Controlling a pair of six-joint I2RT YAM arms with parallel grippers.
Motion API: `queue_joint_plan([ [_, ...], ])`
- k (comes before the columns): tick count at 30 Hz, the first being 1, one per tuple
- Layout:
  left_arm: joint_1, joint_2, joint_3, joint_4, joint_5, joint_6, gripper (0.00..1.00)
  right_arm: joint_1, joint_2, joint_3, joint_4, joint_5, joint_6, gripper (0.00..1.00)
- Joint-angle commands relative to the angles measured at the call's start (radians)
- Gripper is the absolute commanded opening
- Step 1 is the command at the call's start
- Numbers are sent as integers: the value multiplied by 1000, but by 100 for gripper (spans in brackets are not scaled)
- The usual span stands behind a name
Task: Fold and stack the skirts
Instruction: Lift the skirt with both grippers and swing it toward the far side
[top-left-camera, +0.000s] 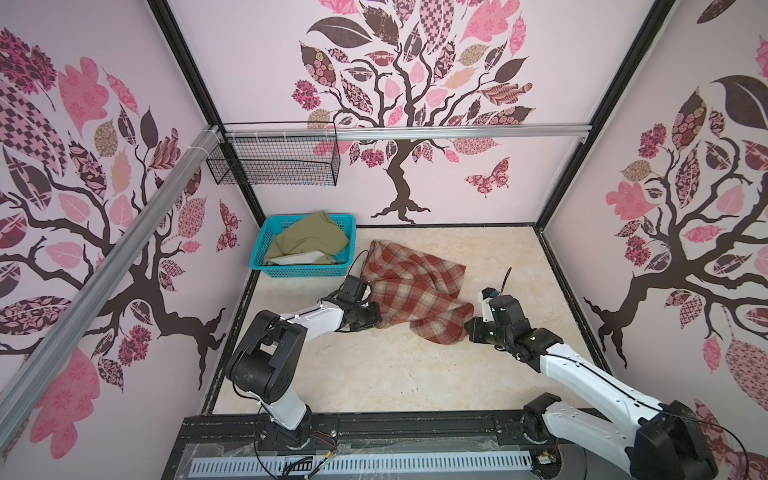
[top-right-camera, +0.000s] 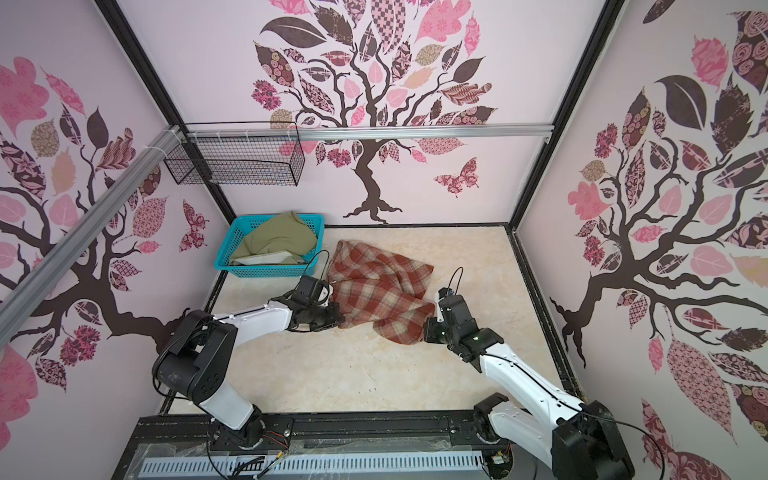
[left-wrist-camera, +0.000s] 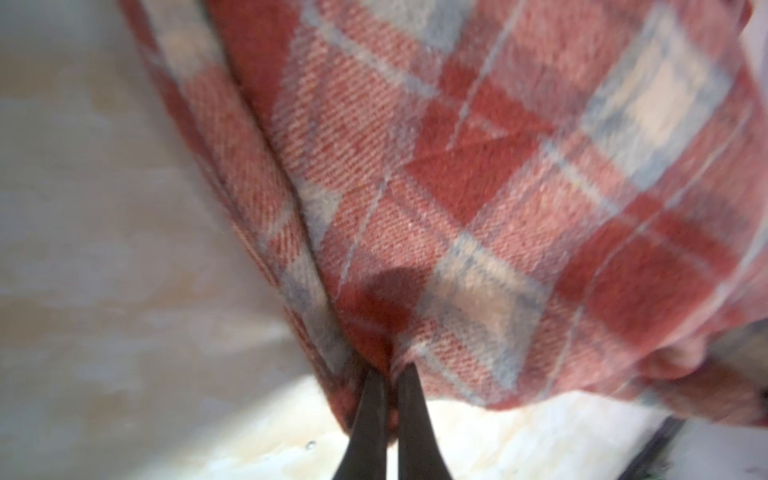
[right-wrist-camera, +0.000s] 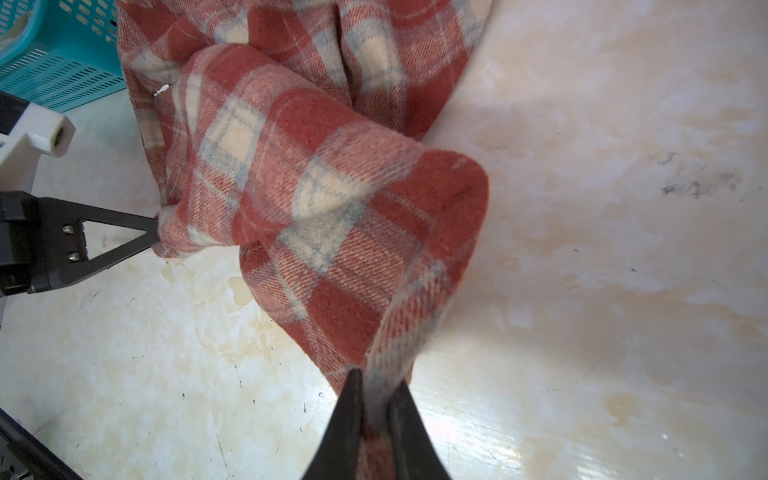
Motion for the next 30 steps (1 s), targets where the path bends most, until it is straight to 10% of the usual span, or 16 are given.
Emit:
queue_joint_plan([
  [1,3,-13,17,2,-6,4,0,3,11,19,2,3,-1,7],
  [16,142,-343,408,-332,-125,73,0,3,16,269,-96,162,-134,0],
  [30,273,-268,874,-485,-54,148,0,2,66,665,-271,379,-315,0],
])
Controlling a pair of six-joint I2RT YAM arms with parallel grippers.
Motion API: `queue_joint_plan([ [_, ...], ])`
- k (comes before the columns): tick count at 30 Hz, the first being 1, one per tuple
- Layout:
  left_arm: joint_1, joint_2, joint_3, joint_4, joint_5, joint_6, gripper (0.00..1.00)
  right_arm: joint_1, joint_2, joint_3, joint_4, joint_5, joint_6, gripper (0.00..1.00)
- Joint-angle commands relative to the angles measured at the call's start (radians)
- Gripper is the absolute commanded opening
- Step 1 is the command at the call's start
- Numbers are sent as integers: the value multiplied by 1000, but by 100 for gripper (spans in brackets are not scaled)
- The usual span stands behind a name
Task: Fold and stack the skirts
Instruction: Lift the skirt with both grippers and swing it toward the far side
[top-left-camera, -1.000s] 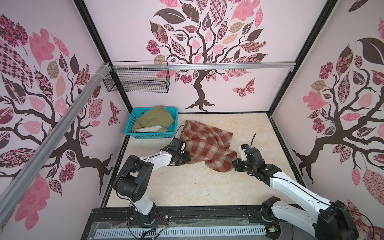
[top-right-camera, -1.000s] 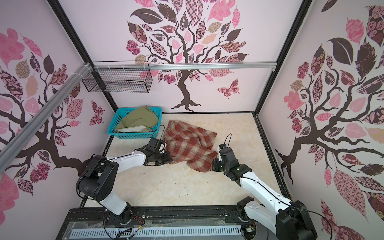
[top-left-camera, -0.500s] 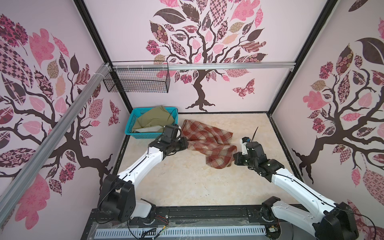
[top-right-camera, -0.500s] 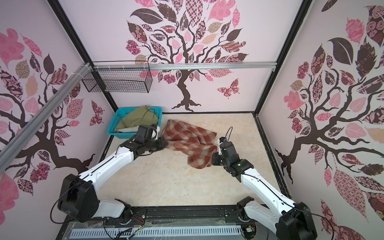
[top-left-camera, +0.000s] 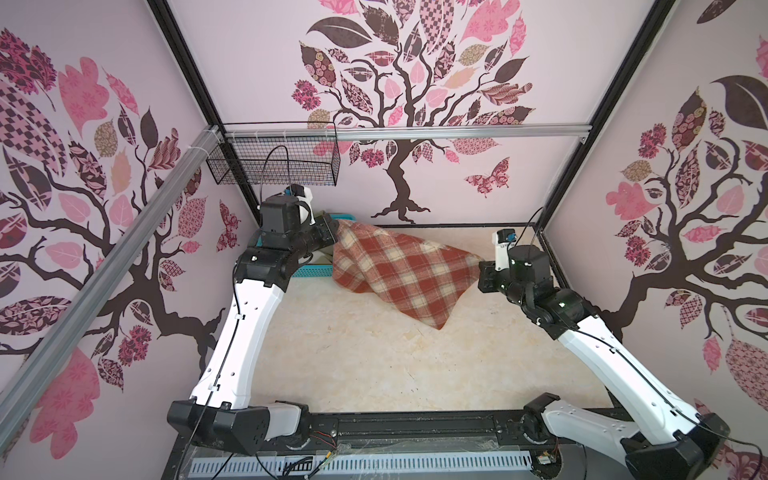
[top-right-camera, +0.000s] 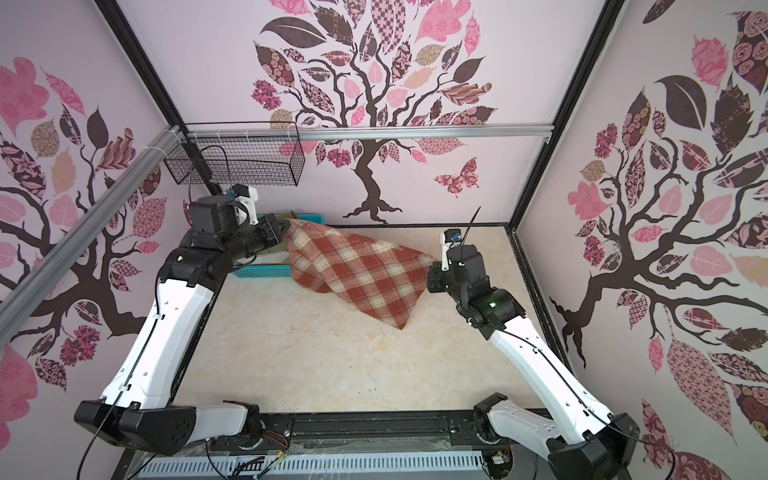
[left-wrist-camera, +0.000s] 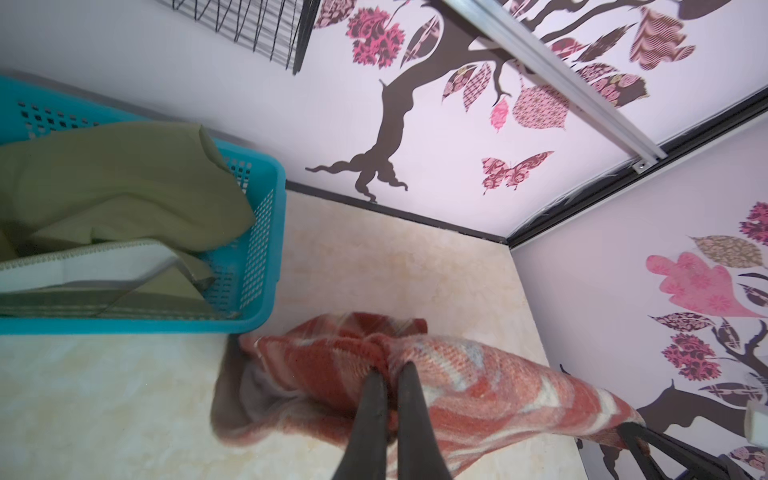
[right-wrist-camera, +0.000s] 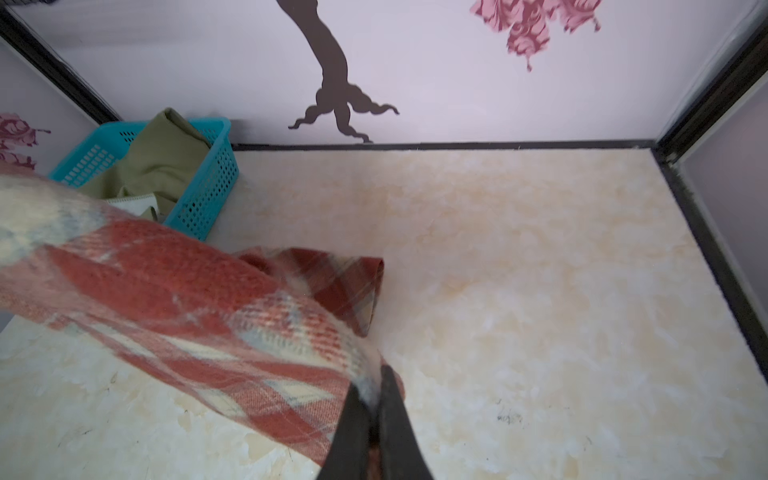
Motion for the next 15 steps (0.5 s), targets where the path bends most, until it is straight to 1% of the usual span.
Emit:
queue_joint_plan([
  [1,6,55,91,4,62,11,0,-1,14,66,-54,95,-51,0],
  [4,5,131,151,27,107,-8,0,-25,50,105,-52,121,-62,0],
  [6,5,186,202,41,132,-14,0,-68,82,128,-41,98,-63,0],
  [8,5,254,271,43,164,-20,0,-130,118,154,-25,50,-59,0],
  [10,5,340,385,31,175,-22,0,-181,156,185,2,53,-68,0],
  [12,5,415,485,27,191,-25,0,-197,204,236,22,73,-103,0],
  [14,5,484,593,17,189,-33,0,-206,267,320,21,104,-128,0],
  [15,5,517,653,11,189,-34,0,-217,299,367,20,99,-141,0],
])
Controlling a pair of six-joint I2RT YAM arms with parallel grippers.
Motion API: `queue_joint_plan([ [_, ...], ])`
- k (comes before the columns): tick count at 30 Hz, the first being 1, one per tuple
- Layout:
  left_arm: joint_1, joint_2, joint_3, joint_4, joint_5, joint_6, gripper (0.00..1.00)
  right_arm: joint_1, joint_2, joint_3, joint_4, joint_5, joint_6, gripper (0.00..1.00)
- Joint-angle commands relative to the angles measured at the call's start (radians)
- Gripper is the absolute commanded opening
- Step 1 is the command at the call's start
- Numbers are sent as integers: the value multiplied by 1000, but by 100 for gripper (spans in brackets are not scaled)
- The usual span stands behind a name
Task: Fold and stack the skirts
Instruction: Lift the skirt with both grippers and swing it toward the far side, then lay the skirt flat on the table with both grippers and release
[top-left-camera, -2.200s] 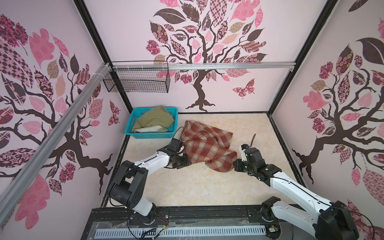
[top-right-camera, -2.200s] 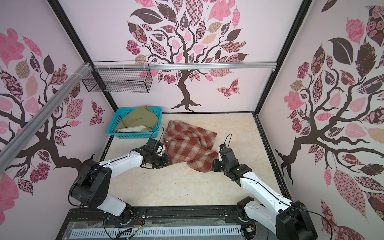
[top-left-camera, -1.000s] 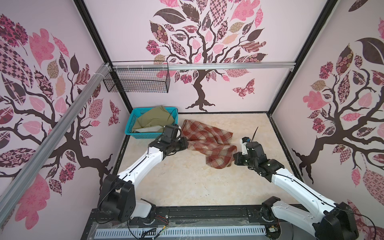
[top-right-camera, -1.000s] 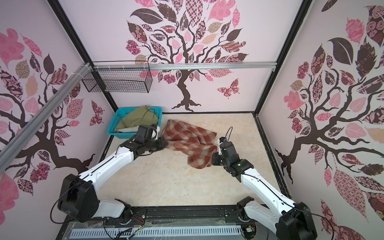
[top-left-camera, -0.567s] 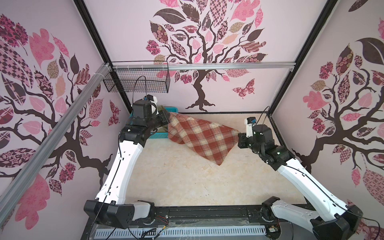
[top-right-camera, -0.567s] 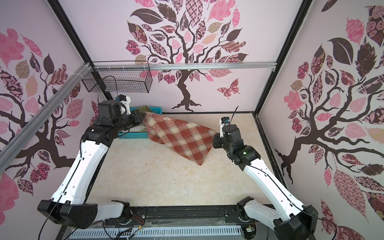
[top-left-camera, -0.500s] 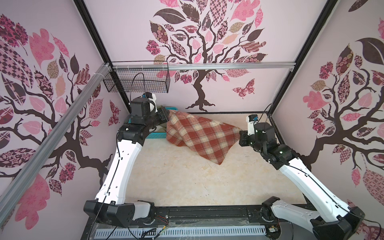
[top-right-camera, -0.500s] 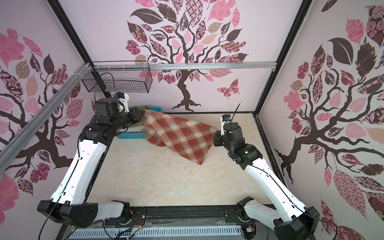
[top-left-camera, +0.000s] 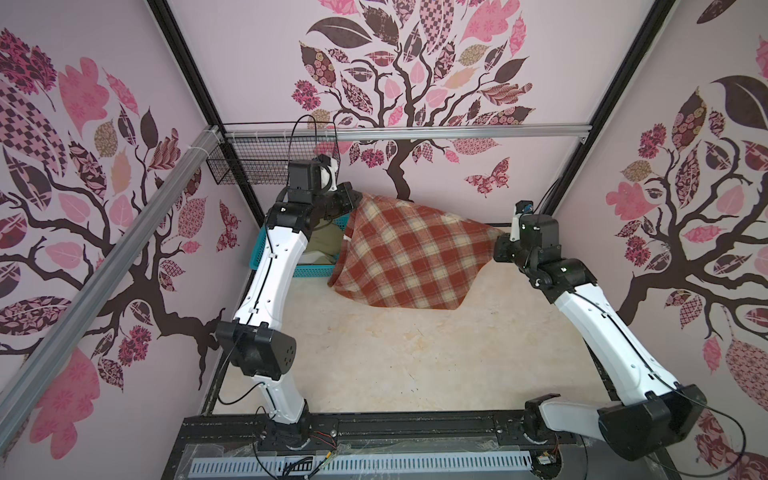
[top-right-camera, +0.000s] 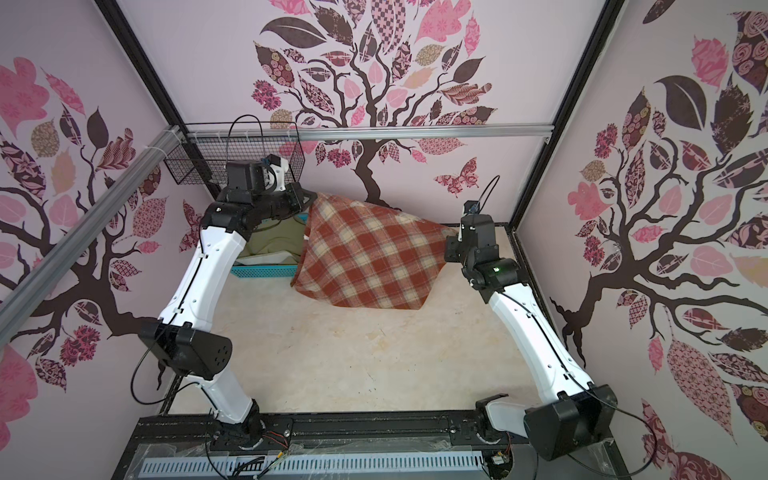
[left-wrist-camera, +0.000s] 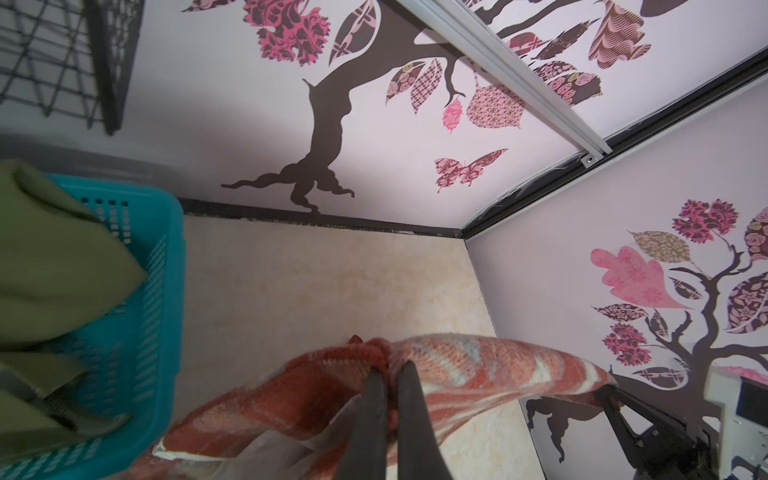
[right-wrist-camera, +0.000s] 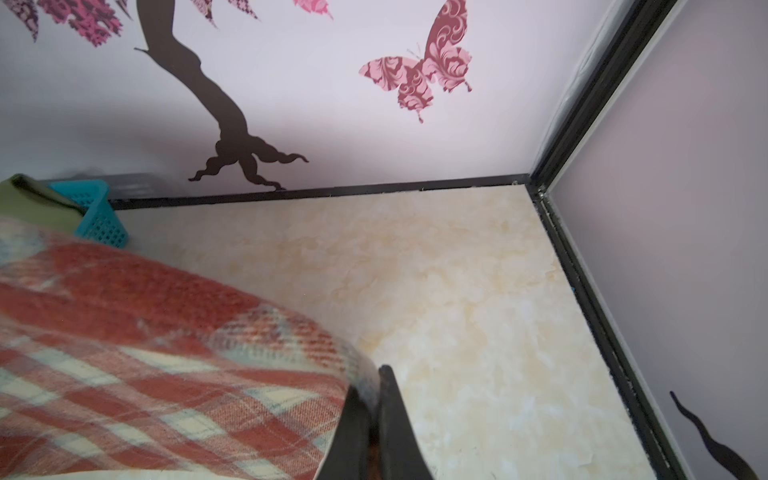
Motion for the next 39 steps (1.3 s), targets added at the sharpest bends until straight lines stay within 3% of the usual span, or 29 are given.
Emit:
queue_joint_plan([
  [1,7,59,190,25,12,-13,0,-26,89,164,20,43,-57,0],
  [4,8,96,271,58,43,-41,0,-38,128,255,22,54,-64,0],
  [7,5,59,200,123,79,-53,0,-38,111,275,41,32,-84,0],
  [12,-42,-125,-230,237,91,-37,0,-39,20,125,62,-58,-31,0],
  [19,-182,-360,-880,306,32,4,0,-15,-173,-343,129,-115,112,0],
  [22,-219,-411,-1063,310,41,-21,0,34,-250,-510,141,-112,178,0],
  [27,-327,-491,-1235,303,5,-29,0,101,-336,-671,153,-128,293,0],
  [29,-380,-509,-1270,299,-8,-41,0,101,-357,-701,165,-172,326,22],
  [30,-398,-517,-1285,295,-7,-53,1,102,-366,-713,172,-195,337,24],
  [32,-420,-538,-1307,283,-10,-67,20,107,-366,-723,181,-243,337,24],
  [36,-425,-629,-1323,237,-51,-64,27,124,-348,-702,137,-245,348,42],
  [39,-426,-692,-1302,194,-104,-54,32,130,-370,-683,115,-256,348,49],
])
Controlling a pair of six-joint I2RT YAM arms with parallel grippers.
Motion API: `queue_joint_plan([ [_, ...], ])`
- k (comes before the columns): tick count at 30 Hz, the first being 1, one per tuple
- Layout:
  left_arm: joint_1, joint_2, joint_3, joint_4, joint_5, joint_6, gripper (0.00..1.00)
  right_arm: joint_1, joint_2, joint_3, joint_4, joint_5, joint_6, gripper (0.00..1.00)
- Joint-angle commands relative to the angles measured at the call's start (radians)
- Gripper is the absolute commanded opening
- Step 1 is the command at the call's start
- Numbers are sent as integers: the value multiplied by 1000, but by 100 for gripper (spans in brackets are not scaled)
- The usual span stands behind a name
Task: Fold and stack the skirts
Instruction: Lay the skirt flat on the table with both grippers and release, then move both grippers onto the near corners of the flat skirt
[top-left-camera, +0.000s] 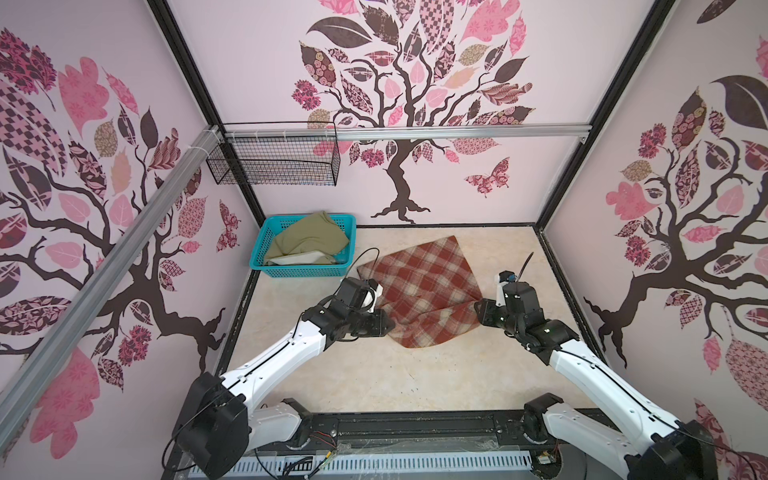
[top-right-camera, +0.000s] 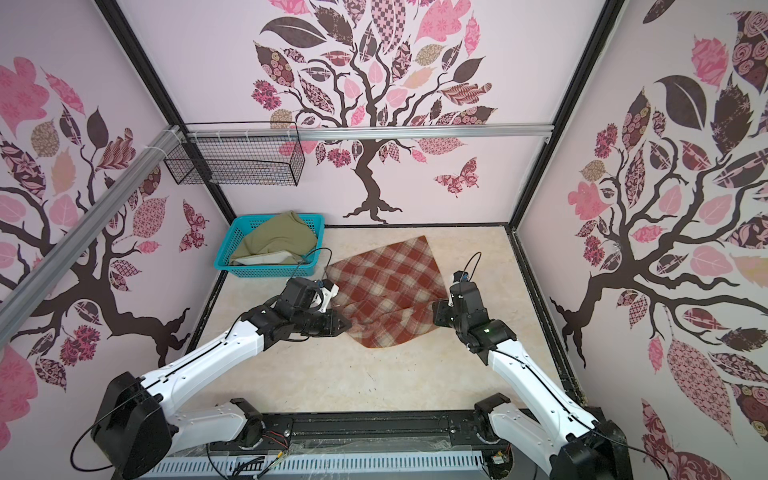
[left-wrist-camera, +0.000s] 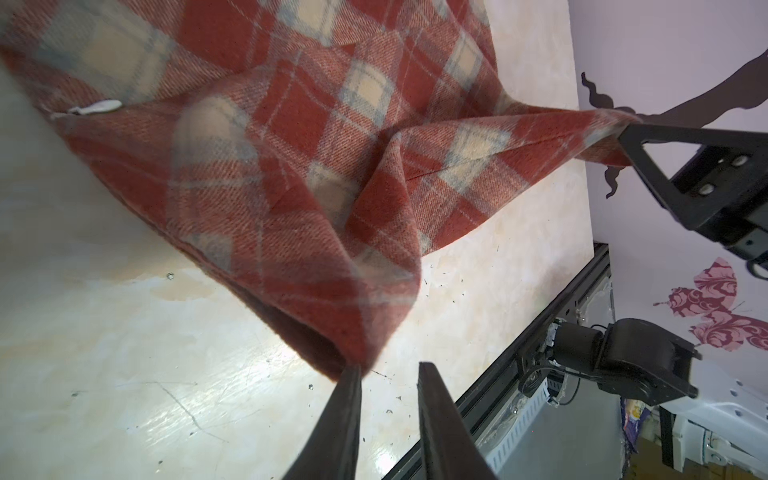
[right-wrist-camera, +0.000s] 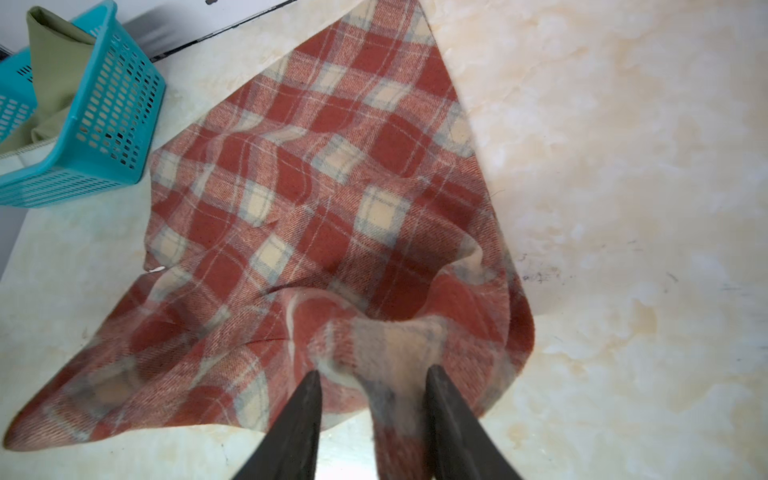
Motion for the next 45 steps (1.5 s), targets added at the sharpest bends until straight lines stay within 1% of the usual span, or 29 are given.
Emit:
queue_joint_plan([
  [1,-1,-67,17,-47,-71,18,32,11,-31,58,-38,-27,14,50],
  [4,0,-65,51,-69,-103,36,33,15,-66,85,-55,-32,8,53],
  [7,-1,-24,82,-61,-121,58,33,15,-71,88,-55,-44,9,54],
  [12,6,60,100,-5,-207,68,32,46,-65,49,-39,-48,35,53],
  [15,25,127,100,69,-207,59,31,50,-57,-8,-6,-77,56,51],
  [16,29,152,100,92,-203,53,30,51,-49,-30,9,-89,63,48],
  [17,33,176,102,114,-195,52,30,52,-43,-52,25,-98,73,46],
  [18,35,201,103,134,-181,57,29,52,-33,-76,47,-108,85,40],
  [19,38,227,107,147,-172,67,29,52,-19,-102,72,-119,97,29],
  [22,37,299,107,180,-157,74,28,52,44,-133,99,-142,115,3],
  [23,38,319,102,183,-156,70,28,52,64,-136,102,-140,123,0],
  [27,43,393,104,169,-145,60,27,53,130,-167,166,-143,159,0],
  [31,44,436,100,193,-107,27,26,53,207,-193,248,-117,190,0],
  [35,42,436,84,205,-98,11,26,49,318,-166,259,-90,195,0],
  [39,39,425,32,230,-98,-13,26,18,431,-130,272,-107,202,0],
  [45,12,416,-33,247,-110,-49,26,-13,550,-81,336,-121,219,0],
])
